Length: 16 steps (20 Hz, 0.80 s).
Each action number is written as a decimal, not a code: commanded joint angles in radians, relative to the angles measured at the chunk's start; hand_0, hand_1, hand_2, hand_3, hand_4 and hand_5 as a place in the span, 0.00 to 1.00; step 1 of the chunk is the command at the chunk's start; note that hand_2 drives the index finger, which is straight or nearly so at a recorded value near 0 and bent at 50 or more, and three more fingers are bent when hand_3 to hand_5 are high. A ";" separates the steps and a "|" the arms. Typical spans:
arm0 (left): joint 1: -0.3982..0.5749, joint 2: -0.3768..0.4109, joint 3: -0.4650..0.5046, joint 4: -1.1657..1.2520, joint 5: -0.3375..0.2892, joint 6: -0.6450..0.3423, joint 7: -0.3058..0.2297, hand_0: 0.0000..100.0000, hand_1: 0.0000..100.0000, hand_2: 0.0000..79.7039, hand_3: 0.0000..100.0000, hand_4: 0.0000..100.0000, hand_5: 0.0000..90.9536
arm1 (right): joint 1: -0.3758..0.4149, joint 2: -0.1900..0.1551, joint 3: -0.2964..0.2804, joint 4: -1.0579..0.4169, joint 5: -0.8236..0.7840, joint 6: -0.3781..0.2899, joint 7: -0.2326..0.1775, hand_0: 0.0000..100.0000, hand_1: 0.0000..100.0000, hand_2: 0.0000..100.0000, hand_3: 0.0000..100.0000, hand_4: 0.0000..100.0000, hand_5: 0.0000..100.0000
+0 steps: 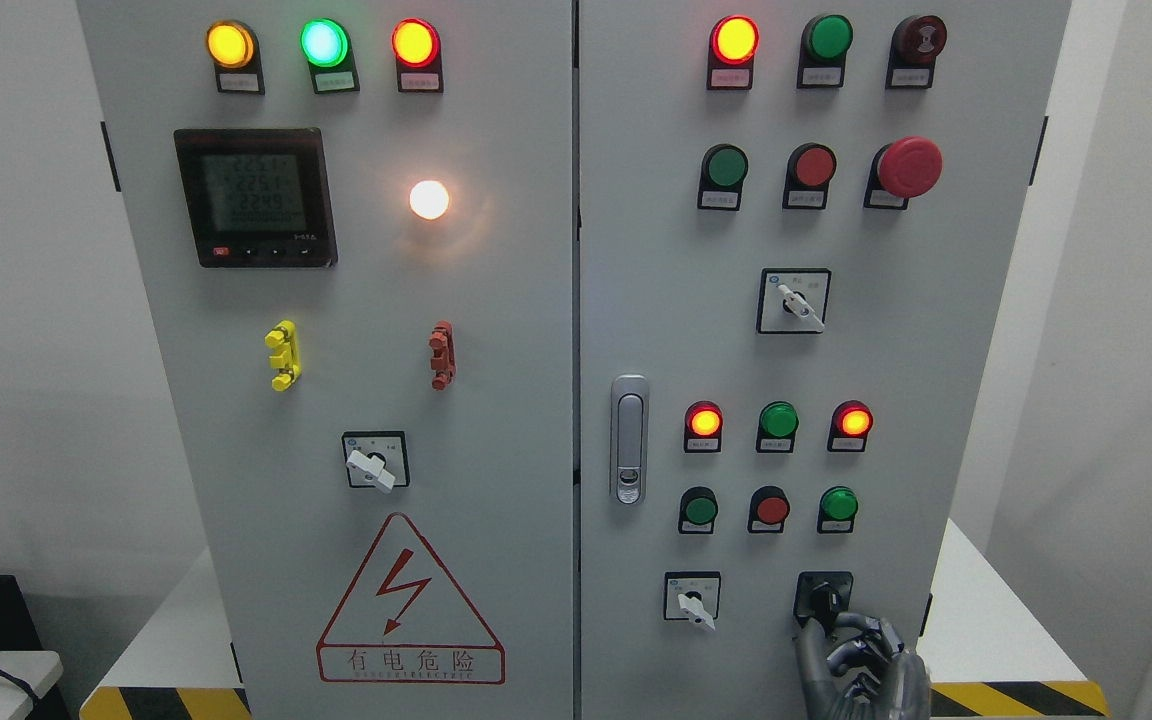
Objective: Trip black knob to open circuit
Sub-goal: 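Keep twisting the black knob with the right hand until it trips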
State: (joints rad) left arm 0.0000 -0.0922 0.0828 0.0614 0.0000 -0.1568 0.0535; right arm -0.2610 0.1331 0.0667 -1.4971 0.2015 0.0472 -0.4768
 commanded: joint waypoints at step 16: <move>-0.008 0.000 0.000 0.000 -0.032 0.000 0.000 0.12 0.39 0.00 0.00 0.00 0.00 | -0.004 0.000 0.013 0.000 -0.005 0.011 0.000 0.47 0.75 0.60 0.88 0.86 0.94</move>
State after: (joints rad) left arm 0.0000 -0.0921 0.0828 0.0613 0.0000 -0.1568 0.0535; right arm -0.2651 0.1334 0.0752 -1.4969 0.1972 0.0520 -0.4767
